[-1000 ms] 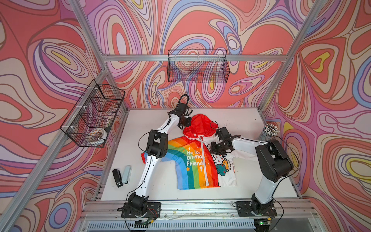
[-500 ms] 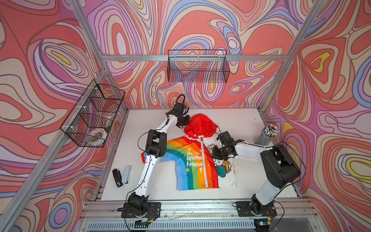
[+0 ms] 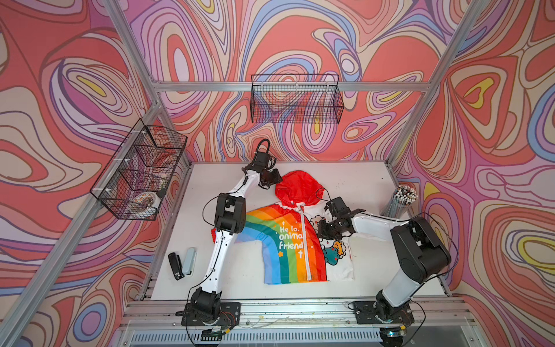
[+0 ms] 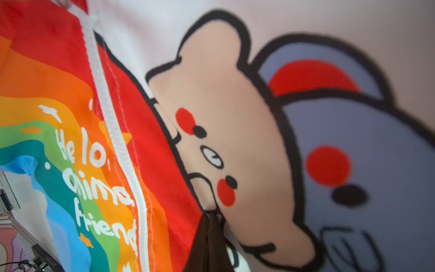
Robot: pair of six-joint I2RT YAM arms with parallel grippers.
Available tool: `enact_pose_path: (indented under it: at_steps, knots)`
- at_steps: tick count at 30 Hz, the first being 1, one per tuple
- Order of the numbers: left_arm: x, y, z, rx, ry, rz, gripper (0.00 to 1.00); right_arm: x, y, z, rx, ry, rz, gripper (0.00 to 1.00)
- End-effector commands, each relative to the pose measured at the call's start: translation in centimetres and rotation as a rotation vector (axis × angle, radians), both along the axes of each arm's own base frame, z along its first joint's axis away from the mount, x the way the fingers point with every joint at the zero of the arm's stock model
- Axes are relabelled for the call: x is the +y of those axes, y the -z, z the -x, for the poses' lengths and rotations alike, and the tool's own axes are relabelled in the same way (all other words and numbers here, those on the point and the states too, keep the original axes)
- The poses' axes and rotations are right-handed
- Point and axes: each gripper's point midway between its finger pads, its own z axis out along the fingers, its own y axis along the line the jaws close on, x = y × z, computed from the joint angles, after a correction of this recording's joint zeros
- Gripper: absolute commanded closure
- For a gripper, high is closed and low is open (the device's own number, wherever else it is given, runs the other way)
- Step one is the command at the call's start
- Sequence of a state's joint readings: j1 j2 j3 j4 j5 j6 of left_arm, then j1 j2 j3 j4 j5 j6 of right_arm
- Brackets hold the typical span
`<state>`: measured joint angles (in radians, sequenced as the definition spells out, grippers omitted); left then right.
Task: Unzip the jacket
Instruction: Flatten out the jacket at the center of the board.
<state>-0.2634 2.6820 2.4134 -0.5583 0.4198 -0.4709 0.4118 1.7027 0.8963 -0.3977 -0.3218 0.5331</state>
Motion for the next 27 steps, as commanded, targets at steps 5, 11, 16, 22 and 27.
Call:
enact_pose_path:
  at_steps: [5, 11, 16, 22, 27]
  knots:
    - [2.5, 1.6, 1.8, 0.077, 0.010, -0.062, 0.70, -1.6, 2.2, 2.1, 0.088, 0.008, 0.088, 1.00]
    - [2.5, -1.6, 2.2, 0.057, 0.030, 0.004, 0.53, -0.9, 1.2, 1.1, 0.039, 0.005, 0.055, 1.00]
    - [2.5, -7.2, 3.1, -0.045, 0.004, 0.067, 0.38, 0.8, -3.2, -2.1, -0.138, -0.013, -0.031, 0.95]
    - [1.5, -10.5, 6.1, -0.097, -0.008, 0.156, 0.27, 0.5, -9.0, -7.1, -0.365, 0.052, -0.010, 0.79]
    - [1.7, -8.4, 7.9, -0.035, -0.066, 0.128, 0.27, -0.2, -9.9, -10.3, -0.364, 0.126, 0.005, 0.69]
